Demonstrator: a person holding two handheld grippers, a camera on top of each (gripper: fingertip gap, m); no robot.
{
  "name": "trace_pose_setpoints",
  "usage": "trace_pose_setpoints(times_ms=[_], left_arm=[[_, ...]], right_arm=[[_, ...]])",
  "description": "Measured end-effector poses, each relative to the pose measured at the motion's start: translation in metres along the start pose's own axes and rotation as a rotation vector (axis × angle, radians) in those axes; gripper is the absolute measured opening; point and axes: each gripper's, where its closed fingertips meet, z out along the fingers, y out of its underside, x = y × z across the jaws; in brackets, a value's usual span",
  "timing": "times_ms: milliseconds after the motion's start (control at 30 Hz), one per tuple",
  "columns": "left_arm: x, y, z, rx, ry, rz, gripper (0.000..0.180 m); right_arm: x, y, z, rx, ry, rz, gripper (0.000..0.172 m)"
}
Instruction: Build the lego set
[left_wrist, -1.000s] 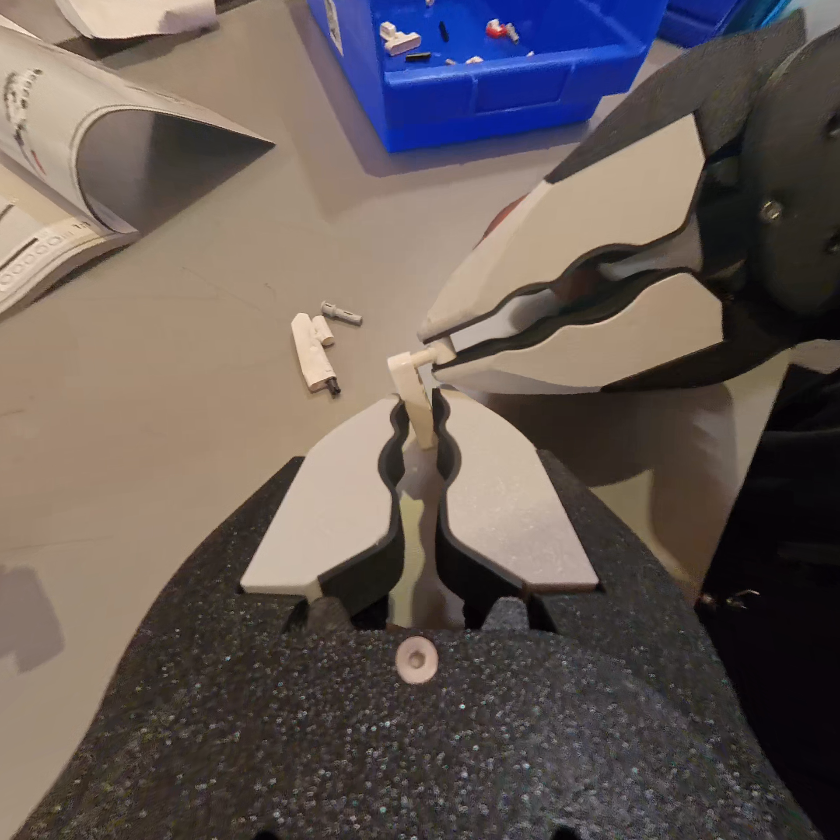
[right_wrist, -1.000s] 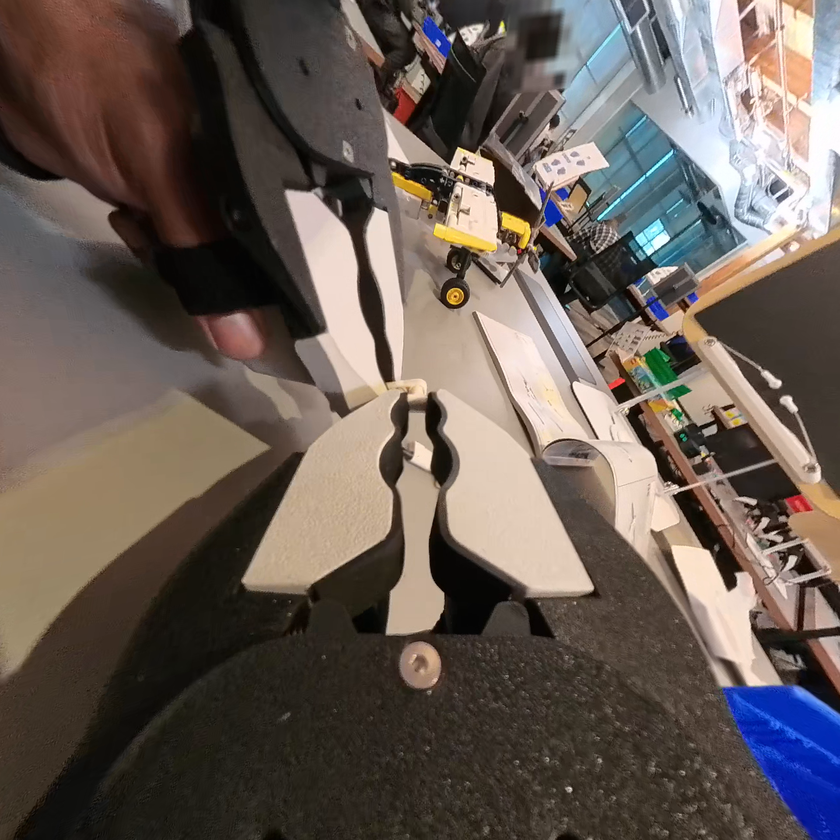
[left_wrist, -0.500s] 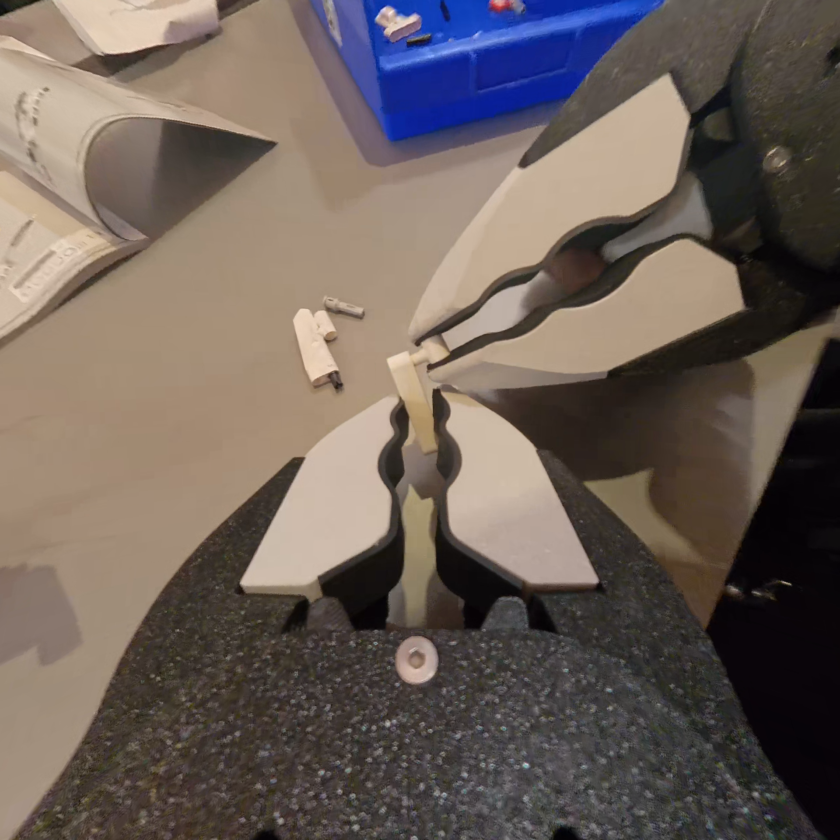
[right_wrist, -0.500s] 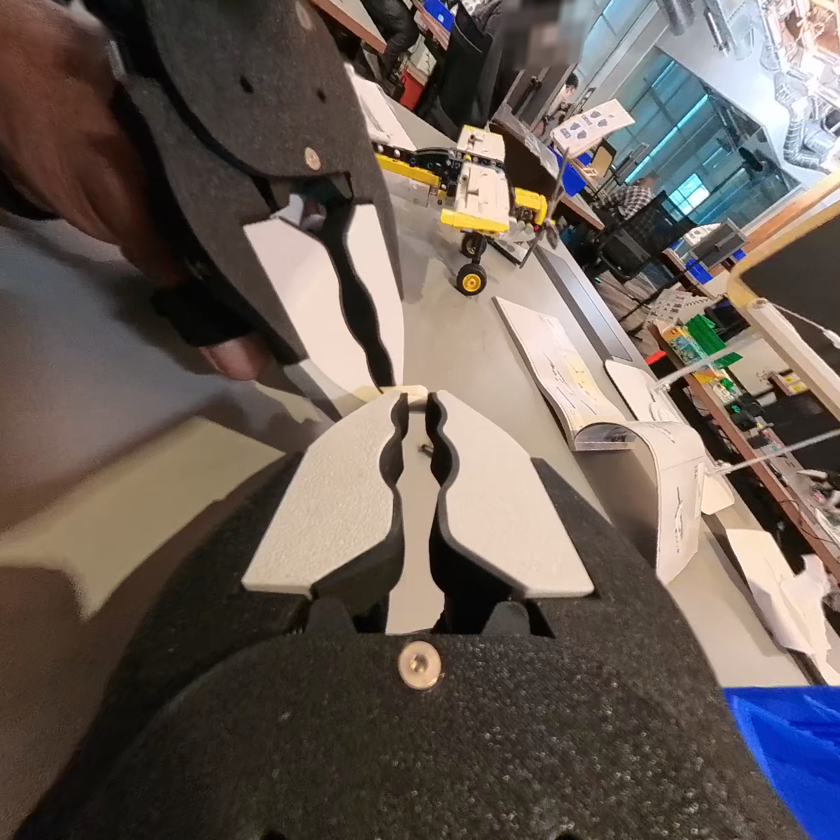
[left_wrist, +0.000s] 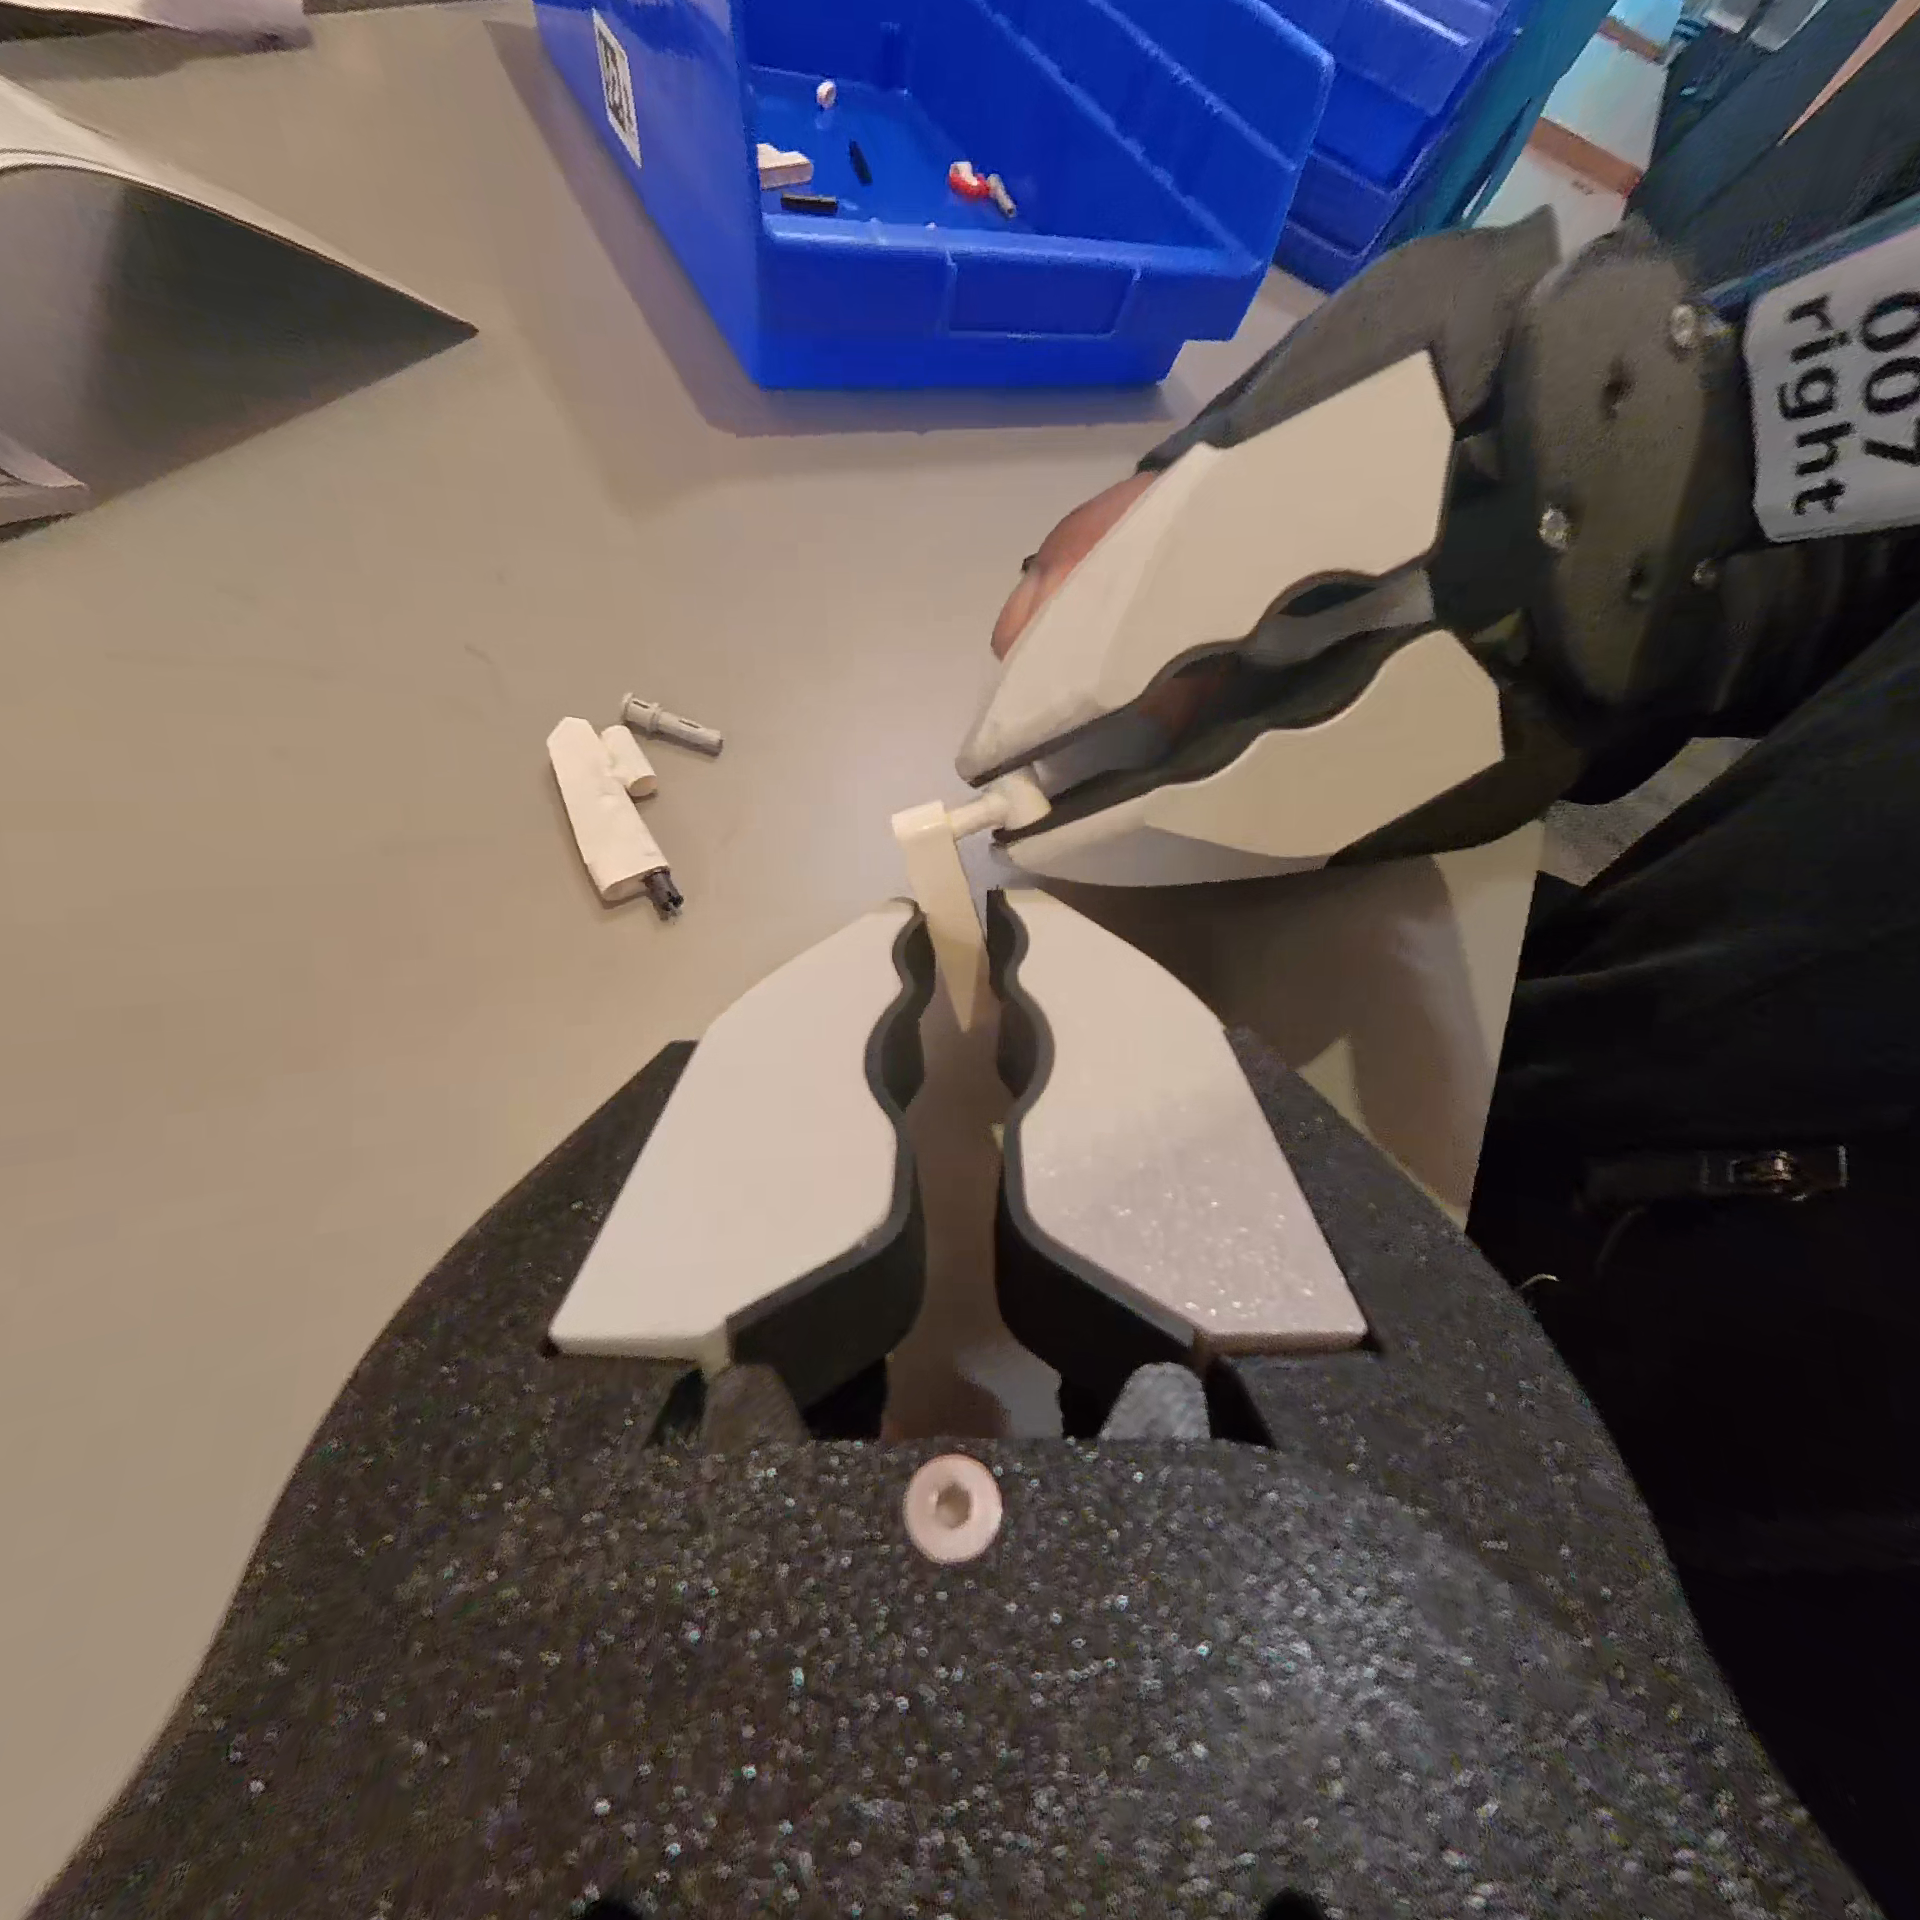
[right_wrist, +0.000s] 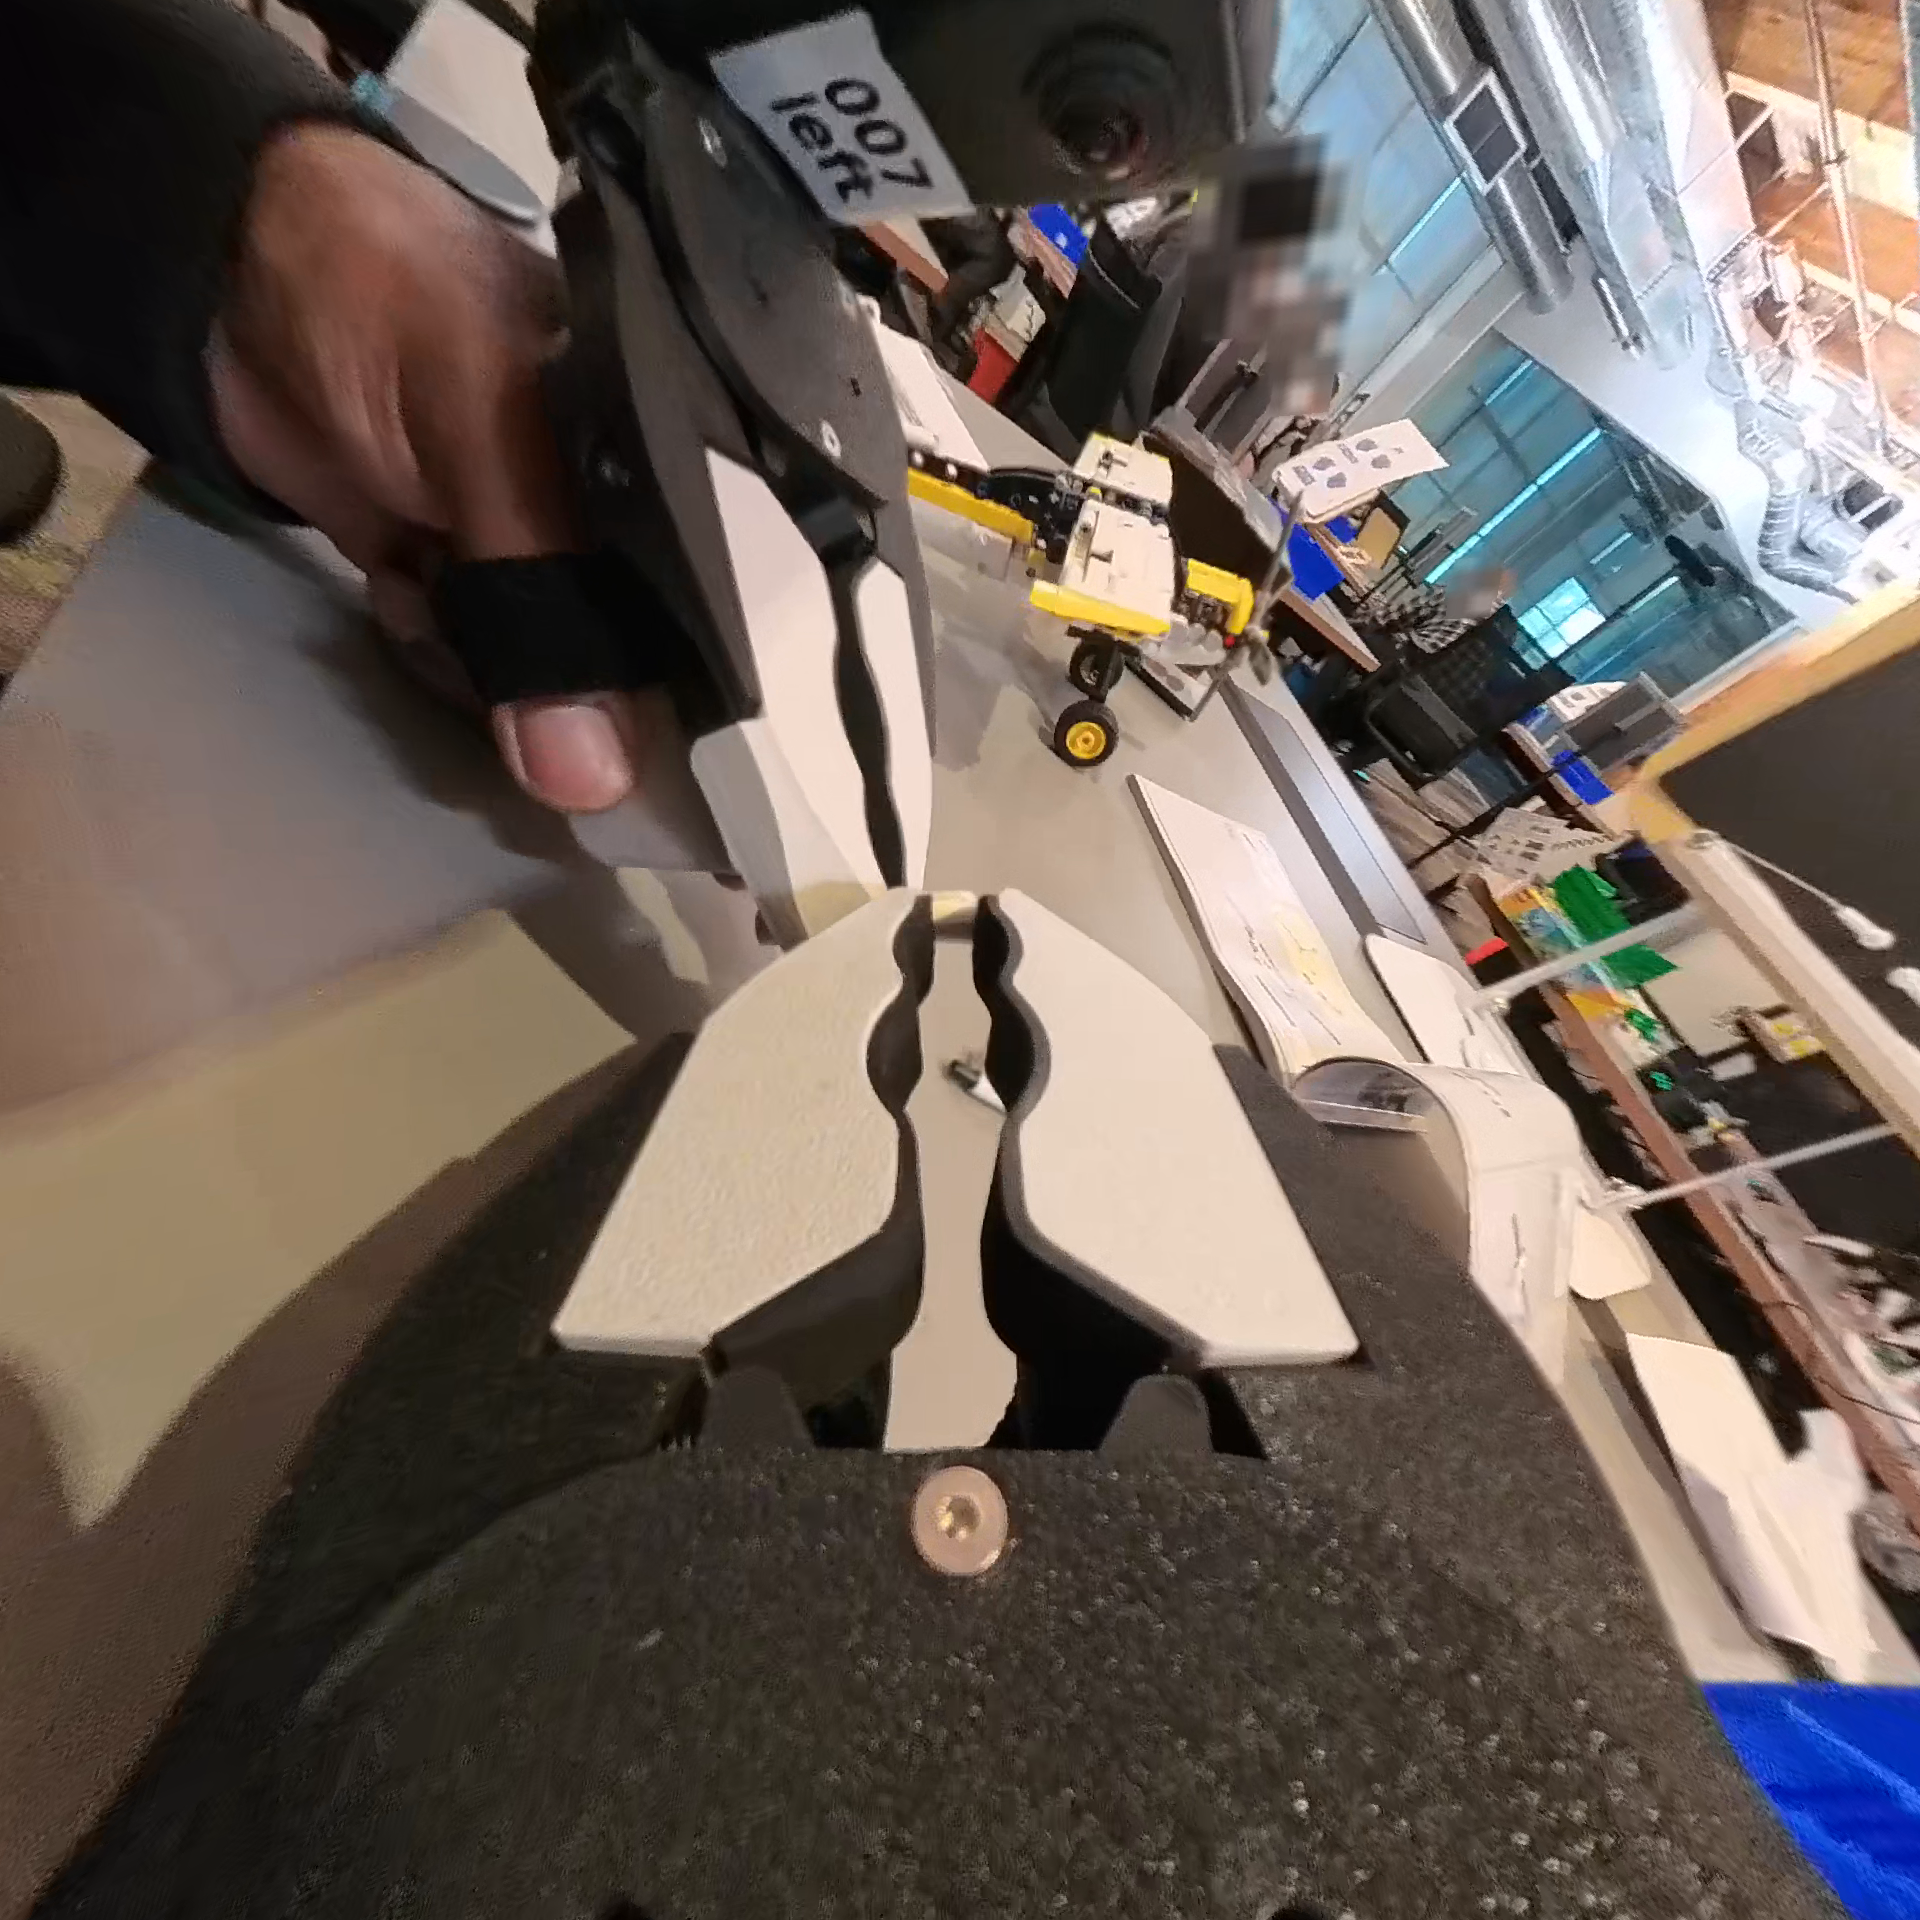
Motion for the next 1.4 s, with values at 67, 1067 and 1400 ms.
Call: trace_pose_setpoints(times_ms=[67, 1067, 1400], left_arm=[[-0.001, 0.001, 0.000, -0.007, -0.009, -0.008, 0.010], [0.003, -0.007, -0.006, 0.073, -0.006, 0.028, 0.010], [-0.003, -0.005, -0.006, 0.036, -0.112, 0.127, 0.011]], right_arm=[[0.000, 0.001, 0.001, -0.024, 0.027, -0.060, 0.008], [0.004, -0.008, 0.000, 0.046, 0.018, 0.006, 0.008], [0.002, -0.006, 0.001, 0.000, 0.030, -0.054, 0.008]])
